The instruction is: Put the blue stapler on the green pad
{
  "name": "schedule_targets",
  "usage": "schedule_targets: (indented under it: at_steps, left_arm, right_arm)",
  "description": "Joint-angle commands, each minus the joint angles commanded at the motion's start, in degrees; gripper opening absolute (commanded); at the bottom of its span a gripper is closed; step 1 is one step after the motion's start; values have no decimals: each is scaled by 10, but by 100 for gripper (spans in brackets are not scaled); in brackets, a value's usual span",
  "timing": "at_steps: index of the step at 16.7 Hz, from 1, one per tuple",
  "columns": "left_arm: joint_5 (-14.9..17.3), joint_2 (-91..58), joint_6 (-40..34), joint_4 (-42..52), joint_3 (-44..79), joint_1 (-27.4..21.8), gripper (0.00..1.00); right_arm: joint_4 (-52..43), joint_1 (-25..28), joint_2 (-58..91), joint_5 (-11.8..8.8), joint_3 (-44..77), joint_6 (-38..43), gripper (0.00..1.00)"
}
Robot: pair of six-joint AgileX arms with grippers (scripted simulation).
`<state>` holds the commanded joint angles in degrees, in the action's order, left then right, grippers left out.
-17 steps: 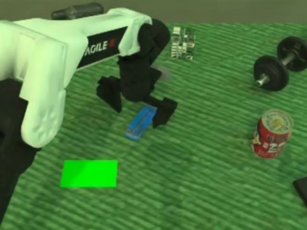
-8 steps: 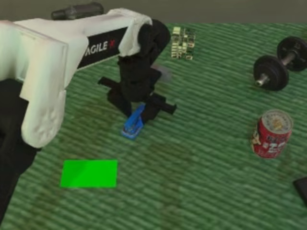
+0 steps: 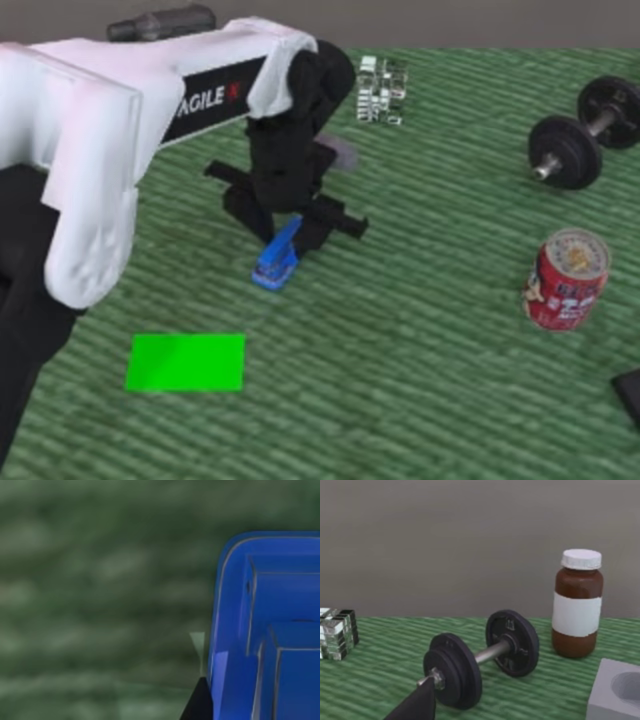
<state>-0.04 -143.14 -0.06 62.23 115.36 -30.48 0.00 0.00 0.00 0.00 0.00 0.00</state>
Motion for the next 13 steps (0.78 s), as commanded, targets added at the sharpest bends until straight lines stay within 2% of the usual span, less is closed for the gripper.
schedule_targets:
  at_steps: [6, 13]
  left_arm:
    - [-1, 1, 1, 10, 10, 0, 0]
    - [-1, 13, -1, 175, 155, 8, 0]
  right_arm:
    - [0, 0, 0, 0, 0, 0, 100]
    - [0, 0, 0, 0, 0, 0, 100]
